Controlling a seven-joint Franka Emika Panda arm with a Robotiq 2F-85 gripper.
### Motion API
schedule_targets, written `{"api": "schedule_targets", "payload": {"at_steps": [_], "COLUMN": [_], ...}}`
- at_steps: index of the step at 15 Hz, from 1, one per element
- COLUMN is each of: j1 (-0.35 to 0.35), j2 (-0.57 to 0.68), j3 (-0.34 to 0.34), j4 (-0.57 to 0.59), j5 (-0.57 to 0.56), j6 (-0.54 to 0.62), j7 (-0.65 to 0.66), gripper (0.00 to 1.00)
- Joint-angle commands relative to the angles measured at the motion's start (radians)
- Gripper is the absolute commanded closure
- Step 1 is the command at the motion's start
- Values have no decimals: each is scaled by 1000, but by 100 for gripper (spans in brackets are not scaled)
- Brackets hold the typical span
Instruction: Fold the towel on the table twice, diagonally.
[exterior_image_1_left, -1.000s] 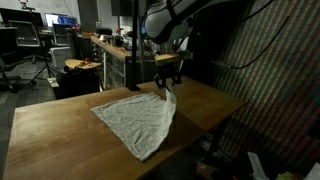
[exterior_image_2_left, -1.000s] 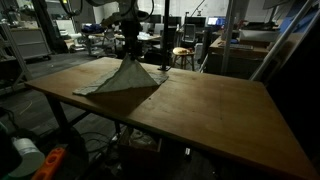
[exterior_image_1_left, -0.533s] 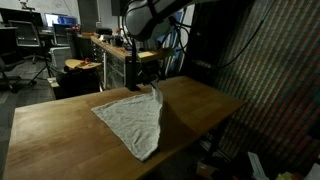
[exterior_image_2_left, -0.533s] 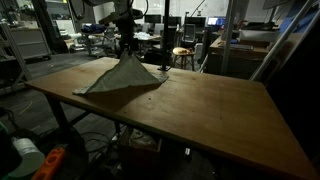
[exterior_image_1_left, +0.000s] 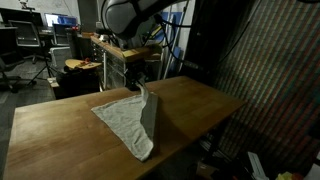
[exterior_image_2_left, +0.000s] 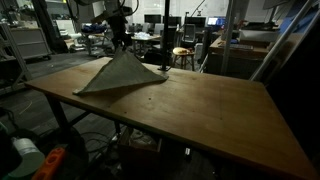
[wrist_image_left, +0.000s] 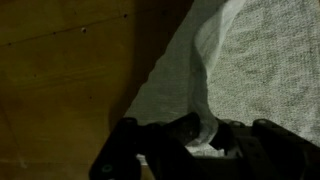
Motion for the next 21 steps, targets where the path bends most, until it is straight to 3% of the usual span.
{"api": "schedule_targets", "payload": {"at_steps": [1, 16, 21], "j1": [36, 188, 213], "j2": [115, 532, 623], "j3": [-7, -99, -110], "j4": [178, 814, 957], "j5": [-38, -181, -180], "j6": [-110, -537, -584], "j7": [19, -14, -47], "gripper": [99, 99, 99]}}
